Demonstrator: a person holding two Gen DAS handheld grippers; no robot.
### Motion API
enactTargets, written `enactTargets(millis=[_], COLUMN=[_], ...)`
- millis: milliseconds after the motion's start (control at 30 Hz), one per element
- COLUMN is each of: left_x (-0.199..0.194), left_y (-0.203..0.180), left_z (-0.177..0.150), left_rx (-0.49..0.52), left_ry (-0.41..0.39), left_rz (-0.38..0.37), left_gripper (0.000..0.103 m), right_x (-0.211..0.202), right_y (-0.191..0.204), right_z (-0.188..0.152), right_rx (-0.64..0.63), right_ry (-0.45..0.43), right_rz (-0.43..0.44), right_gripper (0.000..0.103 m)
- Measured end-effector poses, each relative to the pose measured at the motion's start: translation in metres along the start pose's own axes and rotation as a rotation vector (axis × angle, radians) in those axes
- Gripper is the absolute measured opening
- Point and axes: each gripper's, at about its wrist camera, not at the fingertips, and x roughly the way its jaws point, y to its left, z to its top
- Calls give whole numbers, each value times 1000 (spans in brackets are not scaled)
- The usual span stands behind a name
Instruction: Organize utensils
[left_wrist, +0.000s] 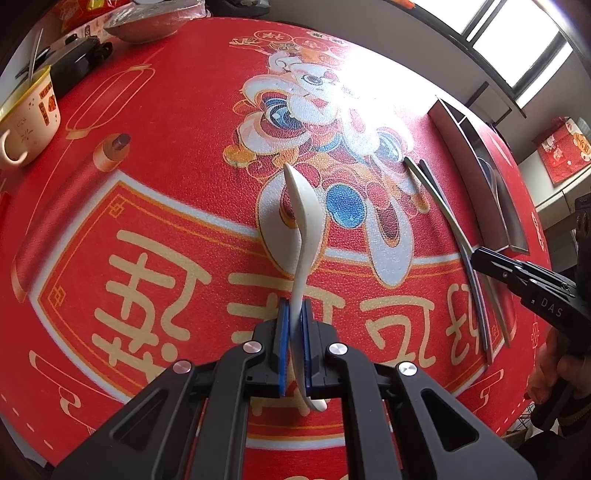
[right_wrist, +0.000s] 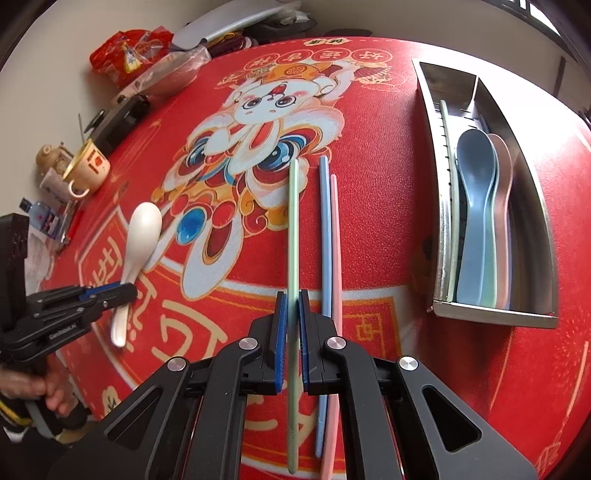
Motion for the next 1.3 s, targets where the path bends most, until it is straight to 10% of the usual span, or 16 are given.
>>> enactTargets(millis=[967,1300], left_x=[-15,-19], left_y=[-10,-6], left_z=[36,37], left_rx=[-34,-49], left_ry=[-67,-76], left_rz=[-46,-50], left_gripper=[6,6], right_x=[-80,-108], right_y=[-42,-72], right_z=[50,100], right_rx=[181,168], right_ry=[-241,-370], right_rz=[144,-11], right_gripper=[5,6])
